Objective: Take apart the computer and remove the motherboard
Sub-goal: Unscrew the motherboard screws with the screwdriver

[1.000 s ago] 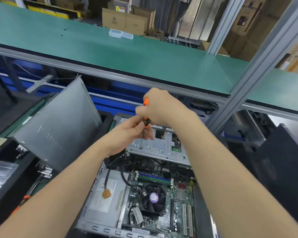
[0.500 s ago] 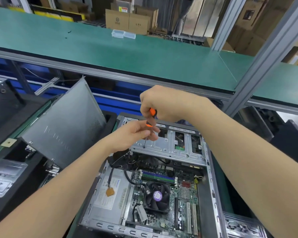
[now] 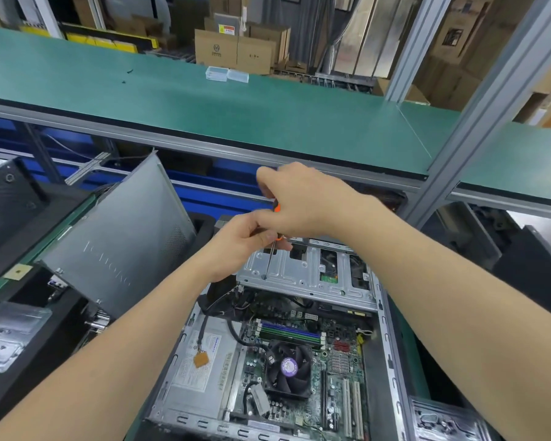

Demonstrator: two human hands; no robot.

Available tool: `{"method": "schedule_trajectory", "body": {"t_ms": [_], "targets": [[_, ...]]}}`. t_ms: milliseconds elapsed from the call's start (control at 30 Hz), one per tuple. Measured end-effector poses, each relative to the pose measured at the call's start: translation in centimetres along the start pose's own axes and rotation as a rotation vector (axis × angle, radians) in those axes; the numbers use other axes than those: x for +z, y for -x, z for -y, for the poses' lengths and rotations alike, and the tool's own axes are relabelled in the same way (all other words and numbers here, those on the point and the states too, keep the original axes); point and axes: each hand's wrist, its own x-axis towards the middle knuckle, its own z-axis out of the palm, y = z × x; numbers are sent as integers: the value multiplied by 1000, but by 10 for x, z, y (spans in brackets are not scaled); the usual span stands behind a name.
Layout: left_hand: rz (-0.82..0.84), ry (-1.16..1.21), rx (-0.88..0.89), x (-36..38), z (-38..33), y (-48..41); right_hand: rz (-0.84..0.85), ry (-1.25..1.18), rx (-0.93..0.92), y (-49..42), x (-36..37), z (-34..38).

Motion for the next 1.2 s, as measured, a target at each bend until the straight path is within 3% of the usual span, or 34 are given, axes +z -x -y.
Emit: {"method": "schedule_trajectory", "body": {"t_ms": [67, 133, 467, 767, 867, 1000, 1100, 1200], "targets": [[-9, 38, -9, 2, 0, 2, -54, 100, 254, -3, 1, 11], [-4, 60, -14, 3, 0, 3, 29, 72, 376, -9, 3, 18], [58, 127, -25, -3, 1, 6, 231, 28, -148, -13, -17, -1], [-14, 70, -40, 3, 3, 5, 284, 37, -180, -13, -11, -1], [-5, 38, -13, 6, -1, 6, 302, 64, -119, -10, -15, 2], [-23, 52, -9, 9, -3, 6, 33, 136, 184, -11, -9, 23], [-13, 79, -14, 9, -4, 6, 96, 40, 361, -22, 0, 30], [22, 85, -2, 8, -4, 6, 112, -16, 318, -27, 2, 24]]}}
